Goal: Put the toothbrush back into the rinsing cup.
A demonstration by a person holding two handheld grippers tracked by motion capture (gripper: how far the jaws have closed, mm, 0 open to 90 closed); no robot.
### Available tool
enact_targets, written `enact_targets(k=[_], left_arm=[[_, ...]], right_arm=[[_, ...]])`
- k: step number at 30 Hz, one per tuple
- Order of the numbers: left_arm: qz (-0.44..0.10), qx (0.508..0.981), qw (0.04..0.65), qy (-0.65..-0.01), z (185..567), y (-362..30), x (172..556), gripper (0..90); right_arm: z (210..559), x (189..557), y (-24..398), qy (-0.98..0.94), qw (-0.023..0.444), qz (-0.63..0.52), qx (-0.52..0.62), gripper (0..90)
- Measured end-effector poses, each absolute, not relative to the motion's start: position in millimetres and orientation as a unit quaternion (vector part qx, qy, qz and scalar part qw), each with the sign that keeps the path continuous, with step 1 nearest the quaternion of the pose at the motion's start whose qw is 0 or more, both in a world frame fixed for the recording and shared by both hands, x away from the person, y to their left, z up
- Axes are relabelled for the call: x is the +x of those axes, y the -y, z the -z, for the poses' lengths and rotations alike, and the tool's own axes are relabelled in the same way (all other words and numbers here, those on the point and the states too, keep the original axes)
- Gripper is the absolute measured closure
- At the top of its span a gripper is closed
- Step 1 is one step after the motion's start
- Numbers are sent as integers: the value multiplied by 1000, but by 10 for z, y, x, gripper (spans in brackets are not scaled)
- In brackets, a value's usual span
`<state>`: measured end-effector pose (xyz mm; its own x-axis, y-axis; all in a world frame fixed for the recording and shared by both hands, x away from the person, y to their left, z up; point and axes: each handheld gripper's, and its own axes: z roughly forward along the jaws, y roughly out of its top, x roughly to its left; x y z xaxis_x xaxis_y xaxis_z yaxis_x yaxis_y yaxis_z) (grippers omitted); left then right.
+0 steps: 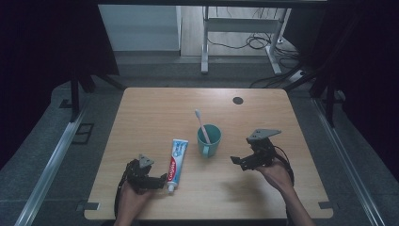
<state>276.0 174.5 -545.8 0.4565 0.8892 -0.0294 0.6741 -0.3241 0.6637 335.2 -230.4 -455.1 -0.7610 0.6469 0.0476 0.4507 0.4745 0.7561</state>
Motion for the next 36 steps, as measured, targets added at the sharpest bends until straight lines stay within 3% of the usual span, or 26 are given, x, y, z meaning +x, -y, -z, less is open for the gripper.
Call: enact_targets(k=[36], left_arm=[[-174,796,310,-490,5458,-1747,2762,2]], right_arm=[[5098,3059,2744,-822,131,-388,396,0]])
